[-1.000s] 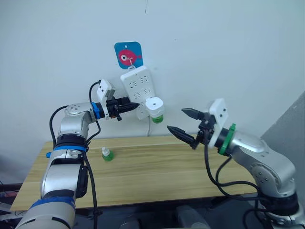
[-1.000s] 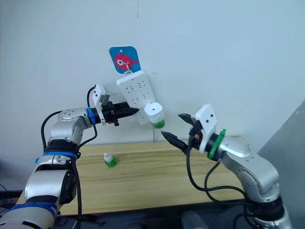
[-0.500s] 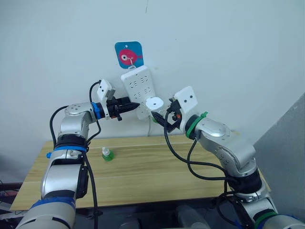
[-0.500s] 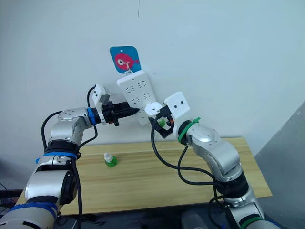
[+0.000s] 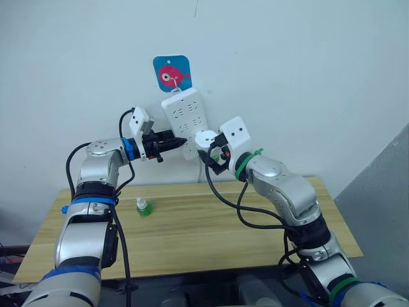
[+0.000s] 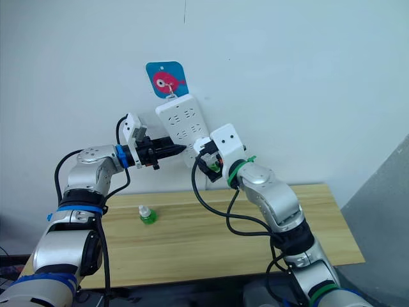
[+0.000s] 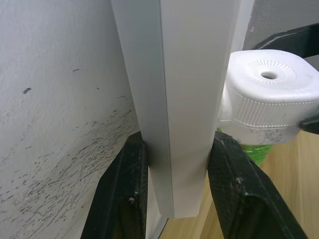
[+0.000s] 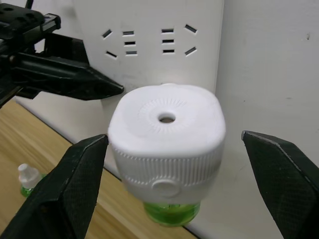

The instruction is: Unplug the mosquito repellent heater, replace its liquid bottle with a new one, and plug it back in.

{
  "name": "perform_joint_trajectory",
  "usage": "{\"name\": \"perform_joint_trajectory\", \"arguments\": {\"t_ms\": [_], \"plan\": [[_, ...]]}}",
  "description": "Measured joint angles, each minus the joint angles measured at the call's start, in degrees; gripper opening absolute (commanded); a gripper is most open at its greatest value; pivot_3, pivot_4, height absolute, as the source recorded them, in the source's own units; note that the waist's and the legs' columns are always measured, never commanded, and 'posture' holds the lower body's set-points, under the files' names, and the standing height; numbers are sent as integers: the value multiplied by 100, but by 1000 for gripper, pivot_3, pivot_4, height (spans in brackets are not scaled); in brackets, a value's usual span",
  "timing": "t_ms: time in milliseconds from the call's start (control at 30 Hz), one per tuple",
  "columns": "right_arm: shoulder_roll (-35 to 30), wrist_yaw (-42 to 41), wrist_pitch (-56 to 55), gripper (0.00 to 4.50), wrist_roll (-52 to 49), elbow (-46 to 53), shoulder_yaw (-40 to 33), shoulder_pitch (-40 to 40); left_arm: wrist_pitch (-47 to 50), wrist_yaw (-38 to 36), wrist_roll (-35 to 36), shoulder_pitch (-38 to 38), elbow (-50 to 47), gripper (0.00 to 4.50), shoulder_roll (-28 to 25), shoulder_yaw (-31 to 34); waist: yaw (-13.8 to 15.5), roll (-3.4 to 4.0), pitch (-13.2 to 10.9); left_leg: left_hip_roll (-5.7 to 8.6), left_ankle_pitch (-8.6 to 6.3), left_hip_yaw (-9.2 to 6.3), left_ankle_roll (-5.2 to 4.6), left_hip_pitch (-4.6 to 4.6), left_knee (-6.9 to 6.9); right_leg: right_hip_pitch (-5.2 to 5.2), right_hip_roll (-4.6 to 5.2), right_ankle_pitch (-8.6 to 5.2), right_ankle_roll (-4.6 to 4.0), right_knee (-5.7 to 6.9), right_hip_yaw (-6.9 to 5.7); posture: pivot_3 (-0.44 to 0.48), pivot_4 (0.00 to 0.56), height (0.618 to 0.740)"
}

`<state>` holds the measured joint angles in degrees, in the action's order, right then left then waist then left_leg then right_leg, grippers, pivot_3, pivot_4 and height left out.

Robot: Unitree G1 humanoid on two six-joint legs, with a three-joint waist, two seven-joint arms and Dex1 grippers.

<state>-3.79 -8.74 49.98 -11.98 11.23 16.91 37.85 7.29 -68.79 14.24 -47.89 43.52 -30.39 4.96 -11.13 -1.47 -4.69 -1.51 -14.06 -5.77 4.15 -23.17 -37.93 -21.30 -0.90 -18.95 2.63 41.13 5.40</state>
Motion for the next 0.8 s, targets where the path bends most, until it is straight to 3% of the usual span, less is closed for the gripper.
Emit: {"name": "perform_joint_trajectory", "arguments": {"t_ms": [133,233,333,800], "plan": [[159,-25,-112,4500,83,-203,3,8,0,2,2,0,-16,1296,3,-6,0,0,0,1,0,-7,0,-6,-1,-1,3,1,-1,0,-5,-188,36,692],[180,-45,-184,3907,177,-262,-8,8,1,2,5,4,-23,1296,4,-5,-1,1,0,2,0,-9,1,-7,-1,-3,4,1,-1,0,-6,-189,35,692],[212,-76,-256,2938,202,-271,-38,8,2,6,6,7,-25,1296,4,-5,-2,1,1,2,1,-15,1,-8,-1,-2,4,1,-2,1,-15,-190,34,692],[242,-131,224,2940,158,148,-271,-92,-323,91,-15,31,-10,1296,74,-53,20,1,1,14,3,-42,4,-27,-3,-4,17,1,-2,-3,-39,-197,43,692]]}}
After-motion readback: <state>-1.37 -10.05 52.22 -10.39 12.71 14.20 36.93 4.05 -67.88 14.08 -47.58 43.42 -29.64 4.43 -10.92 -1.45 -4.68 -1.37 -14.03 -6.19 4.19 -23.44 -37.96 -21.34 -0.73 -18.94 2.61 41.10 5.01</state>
